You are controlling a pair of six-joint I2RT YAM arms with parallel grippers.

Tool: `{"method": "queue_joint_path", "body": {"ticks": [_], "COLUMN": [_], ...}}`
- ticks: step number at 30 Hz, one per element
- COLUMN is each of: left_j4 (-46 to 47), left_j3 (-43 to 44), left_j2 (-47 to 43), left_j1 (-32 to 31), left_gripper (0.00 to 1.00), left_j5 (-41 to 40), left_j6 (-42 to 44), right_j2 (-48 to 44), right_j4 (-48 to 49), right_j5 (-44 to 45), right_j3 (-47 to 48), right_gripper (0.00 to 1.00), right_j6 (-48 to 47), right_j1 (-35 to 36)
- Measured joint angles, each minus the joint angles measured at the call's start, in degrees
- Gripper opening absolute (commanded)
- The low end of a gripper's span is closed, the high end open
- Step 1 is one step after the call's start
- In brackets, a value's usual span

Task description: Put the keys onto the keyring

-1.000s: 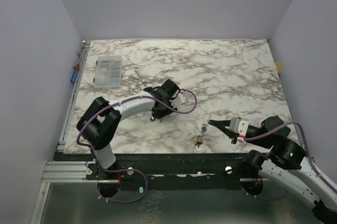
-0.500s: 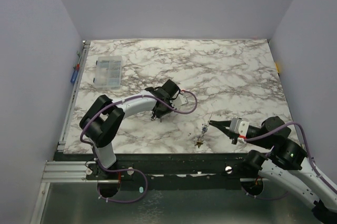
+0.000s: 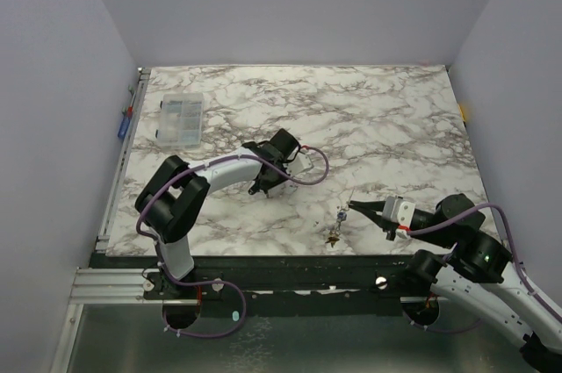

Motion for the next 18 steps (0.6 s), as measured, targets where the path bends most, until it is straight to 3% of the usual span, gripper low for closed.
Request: {"method": "queue_joint_path", "body": {"ticks": [14, 15, 18], "left_j4": [-2.60, -2.82, -3.02], "left_j3": [5.66, 5.66, 5.20], "left_j2": [-0.98, -1.18, -2.38], "left_j1": [0.48, 0.50, 0.68], "left_gripper": [0.03, 0.11, 0.51], "left_j5": [1.36, 1.38, 1.38], "left_j6": [-7.02, -7.48, -8.33], "right_j2": [0.04, 0.09, 0.17], "right_j4": [0.00, 0.02, 0.02], "right_j5": [-0.02, -0.02, -0.02], "right_j3": [0.02, 0.04, 0.15], "right_gripper": [0.01, 0.01, 0.01], "right_j6": [-0.02, -0.02, -0.02], "right_j1": [0.00, 0.00, 0.00]}}
